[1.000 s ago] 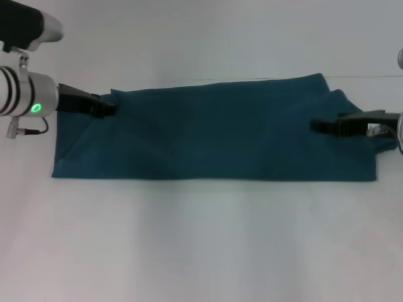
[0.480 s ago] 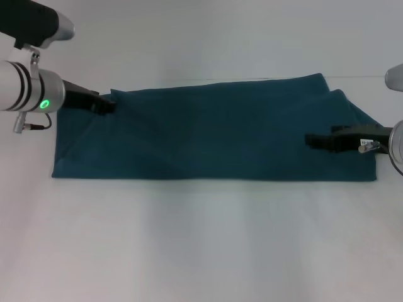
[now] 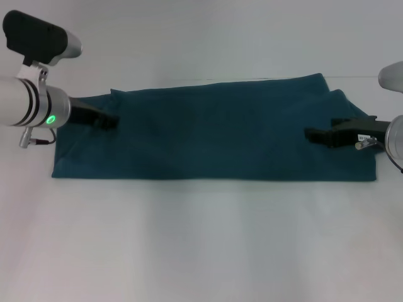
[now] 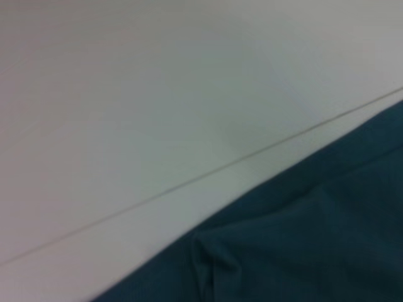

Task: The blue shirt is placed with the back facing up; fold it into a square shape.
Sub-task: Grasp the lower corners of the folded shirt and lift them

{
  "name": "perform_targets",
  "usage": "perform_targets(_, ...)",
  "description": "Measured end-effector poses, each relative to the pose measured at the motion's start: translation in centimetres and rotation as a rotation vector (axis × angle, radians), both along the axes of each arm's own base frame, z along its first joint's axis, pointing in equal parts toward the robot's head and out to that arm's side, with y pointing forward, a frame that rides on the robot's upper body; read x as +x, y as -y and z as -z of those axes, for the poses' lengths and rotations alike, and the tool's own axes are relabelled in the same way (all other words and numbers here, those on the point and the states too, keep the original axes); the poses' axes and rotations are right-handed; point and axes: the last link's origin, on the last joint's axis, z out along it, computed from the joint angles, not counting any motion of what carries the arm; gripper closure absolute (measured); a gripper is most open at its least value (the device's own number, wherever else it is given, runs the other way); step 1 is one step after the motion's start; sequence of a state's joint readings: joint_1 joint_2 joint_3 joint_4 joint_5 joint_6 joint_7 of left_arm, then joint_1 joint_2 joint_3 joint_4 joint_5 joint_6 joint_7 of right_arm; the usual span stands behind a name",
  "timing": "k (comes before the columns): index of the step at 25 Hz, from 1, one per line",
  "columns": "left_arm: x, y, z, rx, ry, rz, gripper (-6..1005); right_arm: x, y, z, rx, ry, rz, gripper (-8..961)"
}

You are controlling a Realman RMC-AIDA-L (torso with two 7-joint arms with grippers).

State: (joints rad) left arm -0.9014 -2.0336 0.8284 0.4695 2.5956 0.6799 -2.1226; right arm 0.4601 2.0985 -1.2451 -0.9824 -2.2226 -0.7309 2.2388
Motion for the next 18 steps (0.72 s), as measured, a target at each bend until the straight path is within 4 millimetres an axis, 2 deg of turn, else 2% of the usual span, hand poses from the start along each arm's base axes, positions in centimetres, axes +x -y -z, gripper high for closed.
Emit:
perform_targets(5,-1.3,0.8,-0.3,0.011,0.012,-0.035,569,-0.1,-0.1,0.0,0.011,0.013,-0.011,269)
perform_targets(9,-1.5,2.3,-2.0,-0.024,0.076,-0.077,564,0.3,0.1,-0.1,0.016,0.013,-0.004,271)
perform_targets(13,-0.9,4.6,-4.8,-0.062,0.088,-0.059,553,0.5,0.1,-0.2,0.021,0.013,0.001,274)
perform_targets(16,-1.7,6.1,-6.2,-0.055,0.071,-0.072,545,0.7,0.1,-0.2,0.024,0.019,0.003,276)
perform_targets(18,-2.3,6.7,-6.3,-0.053,0.068,-0.086,540,0.7,0.1,-0.1,0.027,0.024,0.002,277)
